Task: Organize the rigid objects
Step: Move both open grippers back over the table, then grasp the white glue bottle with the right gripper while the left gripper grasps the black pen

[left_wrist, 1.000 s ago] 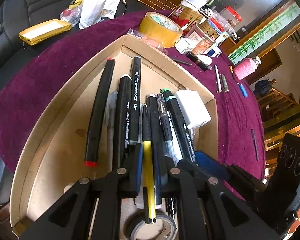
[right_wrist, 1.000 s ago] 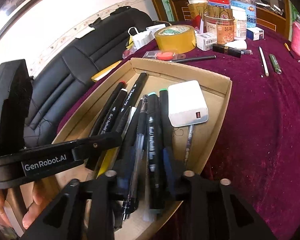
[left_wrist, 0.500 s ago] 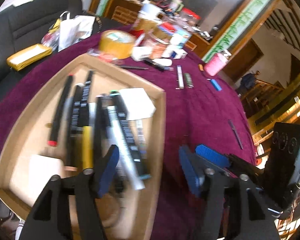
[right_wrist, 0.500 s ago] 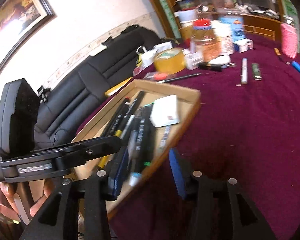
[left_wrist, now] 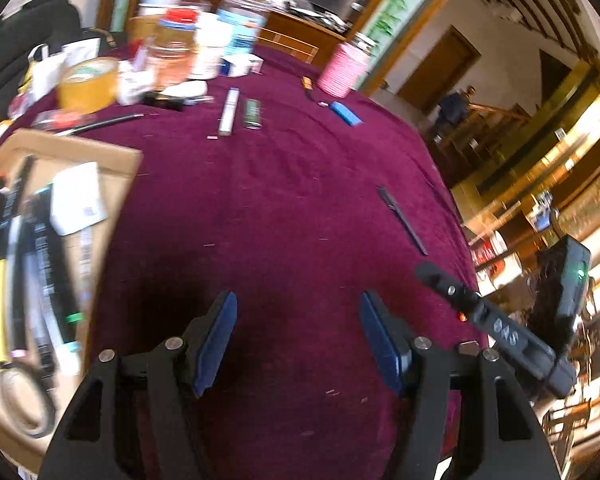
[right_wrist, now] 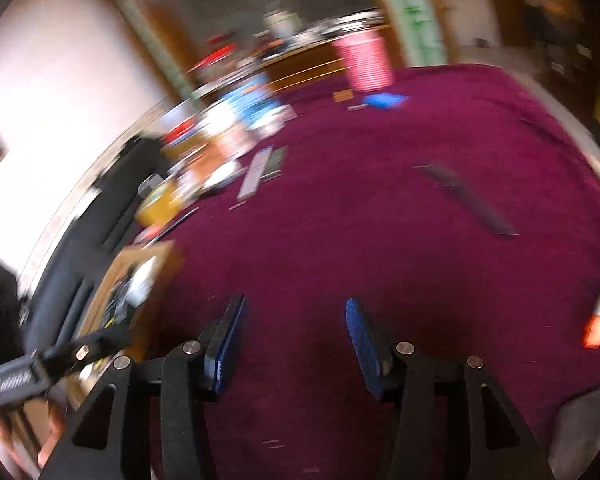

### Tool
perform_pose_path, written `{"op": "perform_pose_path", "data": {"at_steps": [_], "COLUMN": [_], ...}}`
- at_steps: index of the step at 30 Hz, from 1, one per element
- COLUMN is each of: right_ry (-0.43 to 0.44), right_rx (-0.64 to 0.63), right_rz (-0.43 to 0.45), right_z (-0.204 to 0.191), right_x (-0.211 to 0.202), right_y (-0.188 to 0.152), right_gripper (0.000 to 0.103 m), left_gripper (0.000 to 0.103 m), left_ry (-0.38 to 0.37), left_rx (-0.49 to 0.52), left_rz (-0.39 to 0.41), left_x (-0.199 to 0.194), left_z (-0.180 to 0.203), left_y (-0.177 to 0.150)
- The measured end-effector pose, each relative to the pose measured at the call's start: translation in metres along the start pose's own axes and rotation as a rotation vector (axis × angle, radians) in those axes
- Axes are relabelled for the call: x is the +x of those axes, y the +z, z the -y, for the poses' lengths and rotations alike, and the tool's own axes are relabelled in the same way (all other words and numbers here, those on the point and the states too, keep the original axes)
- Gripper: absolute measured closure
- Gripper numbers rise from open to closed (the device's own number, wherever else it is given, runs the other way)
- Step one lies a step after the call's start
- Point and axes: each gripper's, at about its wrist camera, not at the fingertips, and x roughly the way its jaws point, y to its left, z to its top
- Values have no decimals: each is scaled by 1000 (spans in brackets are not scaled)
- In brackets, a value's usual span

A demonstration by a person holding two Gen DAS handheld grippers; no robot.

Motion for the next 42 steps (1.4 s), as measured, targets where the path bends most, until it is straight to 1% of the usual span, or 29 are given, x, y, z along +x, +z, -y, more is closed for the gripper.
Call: {"op": "perform_pose_path", "data": {"at_steps": [3,4,6,7,12,13,15,17,21,23,24,25,27,32,35,38,40,42], "right_ry": [-75,-119,-177,-224,-341,-382,-411,-429,-454,-453,-459,-469,-485,-398,-336,-322,-329,-353], "right_rx": [95,136,186,220,367,401,450,493,532,561,557,560,564,536,509,481,482,477], "right_rz": [24,32,50,57,101,107,99,63,12,-5,-14,-31,-30,-17,25,96,139,146], "right_z": [40,57,79,93,144,155,168,180,189,194,193,192,189,168,154,147,147,147], "right_x": [-9,-12,-20,-25,-49,-53,-57,-52,-41,-35,-32,-27,-23,-13,-10,-11,-15,-14], "right_y": [8,11,13,14,14,14,14,15,17,17,17,18,20,28,33,34,33,33], "right_gripper": [49,49,49,49,49,49,49,49,54,59,68,74,74,74,74,74,74,74], "left_gripper": [40,40,40,40,40,40,40,40,40,40,40,40,40,40,40,40,41,41], "left_ry": [-8,-13,-23,-24,-28,-26,-29,-28,-28,-27,-25,-21,-20,-20,-18,-13,-11,-6], "left_rx": [29,33,47,53,80,79,76,73,76,83,85,87,89,84,86,67,48,31], "left_rz": [-31,-43,-62,-66,-83,-84,-88,-93,-101,-107,-108,-111,-117,-145,-170,-192,-219,-254], "left_x": [18,23,32,34,43,44,45,47,49,51,52,54,57,77,98,122,141,165], "left_z": [21,27,38,41,54,55,54,54,54,55,55,56,58,69,81,94,102,114], "left_y": [1,1,-1,-2,-6,-6,-6,-6,-7,-7,-7,-7,-6,2,14,28,36,47]}}
